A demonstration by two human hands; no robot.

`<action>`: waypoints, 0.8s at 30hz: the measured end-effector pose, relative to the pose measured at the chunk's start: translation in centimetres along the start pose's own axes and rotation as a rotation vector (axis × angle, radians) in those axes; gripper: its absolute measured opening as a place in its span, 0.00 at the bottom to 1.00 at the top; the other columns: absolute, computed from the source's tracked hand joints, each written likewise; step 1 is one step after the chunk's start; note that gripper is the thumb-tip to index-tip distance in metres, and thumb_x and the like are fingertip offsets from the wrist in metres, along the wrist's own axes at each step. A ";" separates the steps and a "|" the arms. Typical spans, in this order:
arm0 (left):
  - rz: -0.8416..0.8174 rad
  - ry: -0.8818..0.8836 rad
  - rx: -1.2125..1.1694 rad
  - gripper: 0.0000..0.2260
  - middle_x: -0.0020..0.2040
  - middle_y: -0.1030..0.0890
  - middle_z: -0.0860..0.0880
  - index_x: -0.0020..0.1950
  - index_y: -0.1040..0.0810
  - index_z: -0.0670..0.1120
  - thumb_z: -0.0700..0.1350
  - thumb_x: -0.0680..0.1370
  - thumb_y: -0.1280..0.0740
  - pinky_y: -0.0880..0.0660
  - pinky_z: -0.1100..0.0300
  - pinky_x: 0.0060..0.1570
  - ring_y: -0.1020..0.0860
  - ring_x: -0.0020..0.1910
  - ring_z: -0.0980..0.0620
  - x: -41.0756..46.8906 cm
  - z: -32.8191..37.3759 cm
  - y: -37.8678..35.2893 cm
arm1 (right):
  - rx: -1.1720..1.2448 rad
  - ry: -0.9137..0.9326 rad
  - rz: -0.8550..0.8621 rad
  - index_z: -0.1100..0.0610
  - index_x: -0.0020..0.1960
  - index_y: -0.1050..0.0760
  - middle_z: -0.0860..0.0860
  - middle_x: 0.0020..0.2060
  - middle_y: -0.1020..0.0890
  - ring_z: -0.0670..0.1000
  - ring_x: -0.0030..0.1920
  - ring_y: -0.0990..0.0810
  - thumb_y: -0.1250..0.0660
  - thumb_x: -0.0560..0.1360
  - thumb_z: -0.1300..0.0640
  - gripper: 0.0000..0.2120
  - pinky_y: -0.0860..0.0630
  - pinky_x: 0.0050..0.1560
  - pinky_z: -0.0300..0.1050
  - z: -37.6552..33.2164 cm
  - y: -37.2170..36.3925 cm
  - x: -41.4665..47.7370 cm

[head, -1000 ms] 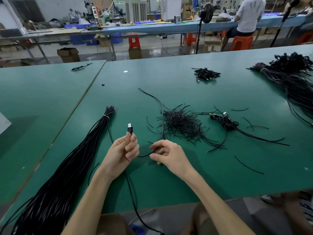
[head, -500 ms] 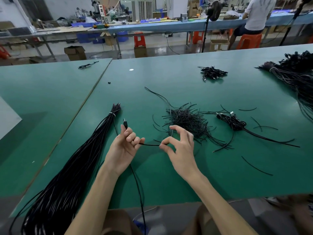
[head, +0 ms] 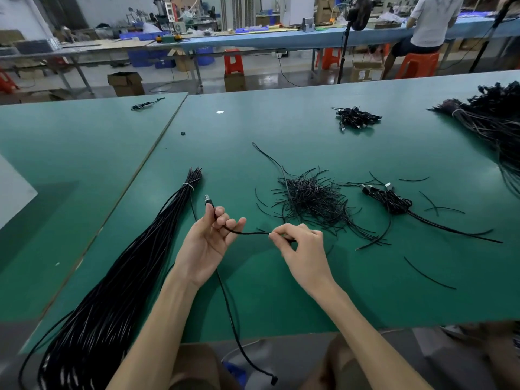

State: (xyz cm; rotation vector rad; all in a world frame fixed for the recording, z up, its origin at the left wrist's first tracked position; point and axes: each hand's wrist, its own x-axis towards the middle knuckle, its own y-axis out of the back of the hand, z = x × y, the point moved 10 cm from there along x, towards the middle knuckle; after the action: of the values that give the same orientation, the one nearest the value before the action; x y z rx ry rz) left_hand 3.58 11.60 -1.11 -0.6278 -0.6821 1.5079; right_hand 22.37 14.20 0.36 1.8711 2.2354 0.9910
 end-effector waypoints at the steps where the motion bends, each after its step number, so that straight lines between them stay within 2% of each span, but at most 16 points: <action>1: 0.005 -0.002 0.000 0.15 0.39 0.19 0.51 0.45 0.17 0.46 0.52 0.84 0.38 0.22 0.55 0.61 0.16 0.44 0.53 0.0 0.0 0.0 | 0.002 -0.002 0.003 0.49 0.48 0.18 0.45 0.37 0.20 0.44 0.48 0.26 0.30 0.80 0.49 0.05 0.41 0.61 0.33 0.0 0.1 0.0; 4: 0.029 -0.018 0.007 0.17 0.51 0.14 0.47 0.49 0.14 0.44 0.51 0.84 0.39 0.21 0.54 0.60 0.15 0.57 0.48 -0.1 0.2 0.0 | 0.010 -0.001 0.009 0.49 0.48 0.17 0.44 0.38 0.19 0.42 0.50 0.27 0.29 0.79 0.49 0.05 0.41 0.61 0.33 0.1 0.1 0.0; 6: 0.043 -0.022 0.020 0.17 0.54 0.14 0.45 0.50 0.13 0.44 0.51 0.84 0.39 0.20 0.55 0.59 0.16 0.60 0.48 -0.1 0.3 -0.1 | 0.017 0.002 0.008 0.49 0.47 0.17 0.44 0.38 0.19 0.41 0.52 0.27 0.29 0.79 0.49 0.05 0.40 0.62 0.35 0.1 0.1 0.0; 11: 0.068 -0.018 0.011 0.18 0.54 0.13 0.44 0.50 0.13 0.44 0.52 0.84 0.40 0.19 0.55 0.56 0.16 0.59 0.48 -0.2 0.3 -0.1 | -0.072 0.072 -0.084 0.48 0.47 0.16 0.41 0.38 0.19 0.43 0.48 0.25 0.27 0.78 0.50 0.03 0.39 0.64 0.47 -0.7 -1.1 -0.2; 14: 0.076 -0.016 0.023 0.18 0.54 0.13 0.45 0.49 0.12 0.45 0.52 0.84 0.39 0.19 0.56 0.55 0.16 0.58 0.48 -0.2 0.3 0.0 | -0.104 0.092 -0.123 0.47 0.47 0.16 0.42 0.37 0.20 0.43 0.48 0.26 0.27 0.78 0.49 0.04 0.40 0.64 0.48 -0.9 -1.6 -0.4; 19: 0.101 -0.037 0.075 0.17 0.54 0.13 0.44 0.49 0.12 0.44 0.52 0.82 0.38 0.19 0.56 0.54 0.15 0.58 0.47 0.0 0.2 0.7 | 0.021 0.038 -0.073 0.47 0.46 0.17 0.39 0.38 0.19 0.43 0.48 0.24 0.26 0.78 0.50 0.03 0.39 0.64 0.45 -0.4 -0.8 -0.2; 24: 0.168 -0.074 0.142 0.23 0.56 0.14 0.40 0.50 0.12 0.43 0.58 0.82 0.40 0.18 0.55 0.53 0.16 0.58 0.43 0.4 0.2 1.9 | -0.033 0.050 -0.101 0.49 0.46 0.16 0.42 0.38 0.18 0.44 0.48 0.25 0.27 0.78 0.50 0.03 0.38 0.64 0.47 -0.4 -1.2 -0.2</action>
State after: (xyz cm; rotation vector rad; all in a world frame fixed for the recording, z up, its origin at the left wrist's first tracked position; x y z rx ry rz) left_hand 2.15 11.96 -2.39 -0.5332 -0.5838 1.7269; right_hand 21.21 13.76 0.01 1.7207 2.3005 1.0634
